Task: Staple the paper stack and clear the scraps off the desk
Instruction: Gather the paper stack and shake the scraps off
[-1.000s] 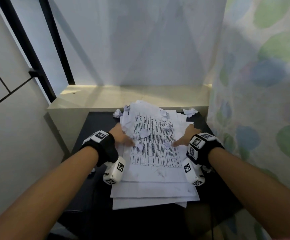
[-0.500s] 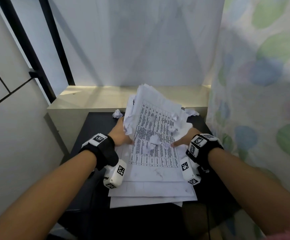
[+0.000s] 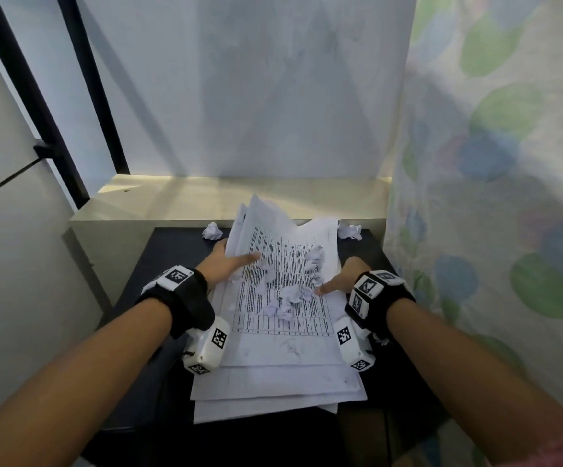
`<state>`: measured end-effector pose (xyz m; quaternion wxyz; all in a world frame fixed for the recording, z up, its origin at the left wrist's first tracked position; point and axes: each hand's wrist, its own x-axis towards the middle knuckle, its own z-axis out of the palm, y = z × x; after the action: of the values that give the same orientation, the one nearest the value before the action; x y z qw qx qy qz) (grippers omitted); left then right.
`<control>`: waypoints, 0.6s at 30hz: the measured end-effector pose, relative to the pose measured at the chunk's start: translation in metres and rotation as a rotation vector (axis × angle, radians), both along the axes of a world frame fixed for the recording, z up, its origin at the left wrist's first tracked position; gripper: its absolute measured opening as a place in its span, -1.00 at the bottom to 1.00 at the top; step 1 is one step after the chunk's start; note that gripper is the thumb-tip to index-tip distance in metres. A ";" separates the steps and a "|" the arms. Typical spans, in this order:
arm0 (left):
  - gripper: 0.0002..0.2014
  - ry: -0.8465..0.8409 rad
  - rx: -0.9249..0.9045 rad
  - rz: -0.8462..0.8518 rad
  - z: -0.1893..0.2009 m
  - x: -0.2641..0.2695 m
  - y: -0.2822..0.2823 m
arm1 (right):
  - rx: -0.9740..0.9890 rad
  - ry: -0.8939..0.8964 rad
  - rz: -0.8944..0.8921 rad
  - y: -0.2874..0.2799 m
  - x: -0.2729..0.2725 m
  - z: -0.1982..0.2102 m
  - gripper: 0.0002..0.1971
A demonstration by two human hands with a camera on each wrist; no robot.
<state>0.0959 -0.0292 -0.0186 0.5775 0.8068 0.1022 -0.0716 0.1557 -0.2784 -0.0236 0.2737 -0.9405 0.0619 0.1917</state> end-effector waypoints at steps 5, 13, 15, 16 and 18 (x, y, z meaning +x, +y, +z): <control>-0.65 0.024 0.071 0.099 0.008 -0.003 0.002 | 0.115 -0.029 0.039 0.001 0.005 -0.005 -0.53; -0.51 0.036 0.029 0.115 0.012 0.004 0.011 | 0.292 -0.086 0.017 0.000 0.006 0.004 -0.45; -0.52 0.035 0.001 0.120 0.009 0.009 0.014 | 0.341 -0.116 0.026 -0.001 0.009 0.000 -0.46; -0.51 0.031 -0.012 0.125 0.008 0.011 0.016 | 0.364 -0.135 0.026 -0.002 0.012 -0.003 -0.39; -0.49 0.021 -0.050 0.134 0.009 0.012 0.016 | 0.400 -0.157 0.021 -0.003 0.017 -0.006 -0.27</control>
<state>0.1076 -0.0128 -0.0094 0.5997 0.7828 0.1601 -0.0439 0.1729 -0.2818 -0.0300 0.4570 -0.8800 -0.0086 0.1291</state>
